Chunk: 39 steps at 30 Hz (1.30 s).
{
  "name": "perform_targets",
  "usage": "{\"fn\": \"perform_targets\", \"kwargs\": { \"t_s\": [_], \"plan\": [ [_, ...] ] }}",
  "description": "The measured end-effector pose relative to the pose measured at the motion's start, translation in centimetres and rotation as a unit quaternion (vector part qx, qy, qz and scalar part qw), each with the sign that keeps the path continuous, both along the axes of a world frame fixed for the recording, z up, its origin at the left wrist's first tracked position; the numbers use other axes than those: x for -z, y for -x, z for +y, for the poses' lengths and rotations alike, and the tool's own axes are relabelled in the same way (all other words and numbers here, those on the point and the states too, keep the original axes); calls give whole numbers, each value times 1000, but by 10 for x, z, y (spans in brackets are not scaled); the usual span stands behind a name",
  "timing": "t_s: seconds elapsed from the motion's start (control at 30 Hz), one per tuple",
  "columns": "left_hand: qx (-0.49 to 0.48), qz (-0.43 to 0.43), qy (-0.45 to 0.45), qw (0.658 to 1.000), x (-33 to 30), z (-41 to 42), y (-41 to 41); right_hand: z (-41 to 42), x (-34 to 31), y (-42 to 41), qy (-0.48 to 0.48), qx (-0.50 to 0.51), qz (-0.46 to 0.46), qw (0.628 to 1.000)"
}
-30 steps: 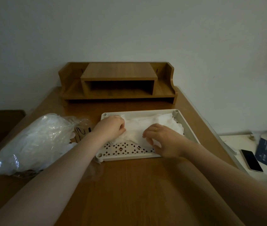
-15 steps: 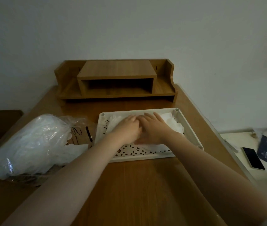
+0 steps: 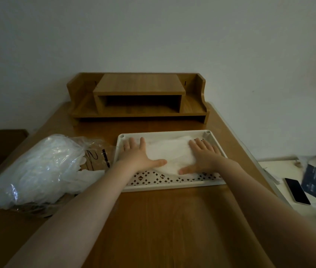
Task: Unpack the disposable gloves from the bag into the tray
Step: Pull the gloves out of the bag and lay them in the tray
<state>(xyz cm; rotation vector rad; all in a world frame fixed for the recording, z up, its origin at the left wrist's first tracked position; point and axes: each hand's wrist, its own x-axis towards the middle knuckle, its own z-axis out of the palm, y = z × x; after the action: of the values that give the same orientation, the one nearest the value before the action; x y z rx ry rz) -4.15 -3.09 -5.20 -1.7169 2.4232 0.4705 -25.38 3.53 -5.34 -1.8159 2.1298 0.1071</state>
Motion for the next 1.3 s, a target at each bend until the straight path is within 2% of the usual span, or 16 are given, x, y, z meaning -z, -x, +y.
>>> {"fn": "perform_targets", "kwargs": {
  "t_s": [0.07,0.13,0.23,0.27,0.3,0.33,0.43,0.53,0.63,0.73,0.83,0.93,1.0,1.1,1.13,1.3],
  "plan": [
    [55,53,54,996,-15,10,-7,3,-14,-8,2,3,5,1000],
    [151,116,119,974,-32,23,-20,7,-31,-24,44,-17,-29,998],
    [267,158,268,912,-47,41,-54,16,-55,-61,207,-86,-120,967],
    [271,152,332,891,-44,43,-67,19,-61,-76,256,-111,-147,949],
    [249,129,373,885,-40,43,-80,22,-67,-92,288,-138,-165,933],
    [207,105,381,895,-36,44,-92,24,-70,-108,301,-168,-170,923],
    [49,57,291,954,-31,48,-116,23,-65,-151,268,-274,-138,913],
    [-3,72,241,968,-19,43,-132,12,-42,-184,186,-328,-85,922],
    [-2,135,237,962,-15,40,-139,6,-21,-201,138,-325,-37,935],
    [-15,215,242,946,-18,38,-147,5,-13,-208,200,-312,-24,929],
    [-8,267,274,924,-20,32,-154,7,-7,-210,340,-338,2,877],
    [-1,299,286,910,-23,28,-154,7,-7,-212,376,-423,54,823],
    [-1,311,280,908,-23,28,-153,9,-14,-218,336,-434,77,832],
    [-2,319,276,907,-19,26,-151,7,-20,-226,193,-365,131,901],
    [-4,320,275,907,-18,26,-150,4,-21,-227,165,-348,139,912],
    [5,326,257,910,-12,28,-149,-5,-14,-227,176,-299,52,936]
  ]
}}
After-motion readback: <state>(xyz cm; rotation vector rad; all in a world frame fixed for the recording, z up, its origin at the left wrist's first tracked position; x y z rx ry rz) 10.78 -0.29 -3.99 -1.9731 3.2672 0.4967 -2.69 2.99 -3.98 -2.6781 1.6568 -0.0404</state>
